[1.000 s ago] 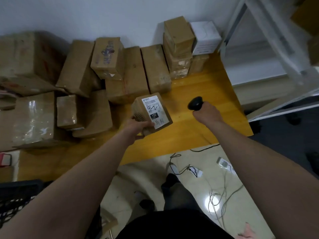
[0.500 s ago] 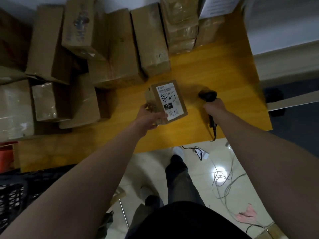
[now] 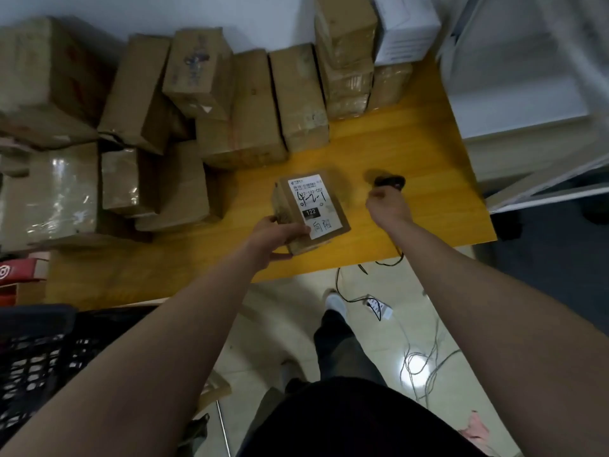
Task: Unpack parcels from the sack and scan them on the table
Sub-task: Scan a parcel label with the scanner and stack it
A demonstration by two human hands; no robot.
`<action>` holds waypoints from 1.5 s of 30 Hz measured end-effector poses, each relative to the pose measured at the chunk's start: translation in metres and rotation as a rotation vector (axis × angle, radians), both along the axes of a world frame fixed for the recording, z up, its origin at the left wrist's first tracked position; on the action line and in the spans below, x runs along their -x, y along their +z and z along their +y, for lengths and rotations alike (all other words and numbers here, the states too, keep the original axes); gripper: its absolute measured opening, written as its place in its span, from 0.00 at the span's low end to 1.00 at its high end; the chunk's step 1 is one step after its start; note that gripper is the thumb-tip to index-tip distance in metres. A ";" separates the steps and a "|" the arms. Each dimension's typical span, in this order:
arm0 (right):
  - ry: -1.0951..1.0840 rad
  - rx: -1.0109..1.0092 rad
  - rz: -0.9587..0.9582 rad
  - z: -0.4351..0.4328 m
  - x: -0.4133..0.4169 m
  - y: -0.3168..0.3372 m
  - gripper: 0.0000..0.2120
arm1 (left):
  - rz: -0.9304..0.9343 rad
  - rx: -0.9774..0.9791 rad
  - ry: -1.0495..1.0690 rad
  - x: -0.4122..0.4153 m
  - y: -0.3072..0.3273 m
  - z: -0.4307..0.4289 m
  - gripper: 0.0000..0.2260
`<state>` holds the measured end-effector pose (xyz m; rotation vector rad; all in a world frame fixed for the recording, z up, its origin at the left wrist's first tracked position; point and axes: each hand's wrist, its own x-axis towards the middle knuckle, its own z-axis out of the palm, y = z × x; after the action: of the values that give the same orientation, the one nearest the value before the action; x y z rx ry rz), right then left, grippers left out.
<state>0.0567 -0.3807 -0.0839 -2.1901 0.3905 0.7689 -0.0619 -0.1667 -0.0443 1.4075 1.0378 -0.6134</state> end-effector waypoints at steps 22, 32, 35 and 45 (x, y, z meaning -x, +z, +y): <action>0.125 -0.423 -0.081 0.017 0.385 0.168 0.09 | -0.377 0.078 0.090 0.383 0.128 0.010 0.28; 0.183 -0.485 -0.298 -0.011 0.534 0.172 0.05 | -0.557 -0.007 0.345 0.550 0.132 -0.041 0.15; 0.182 -0.526 -0.327 -0.013 0.581 0.176 0.04 | -0.565 -0.034 0.450 0.600 0.139 -0.057 0.12; 0.335 -0.618 -0.269 0.027 0.712 0.190 0.06 | -0.526 -0.124 0.643 0.757 0.167 -0.048 0.09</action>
<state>-0.6548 -0.3542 0.1056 -1.7430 -0.3258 0.6446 -0.8190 -0.2145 0.1226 1.1506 1.0232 0.2843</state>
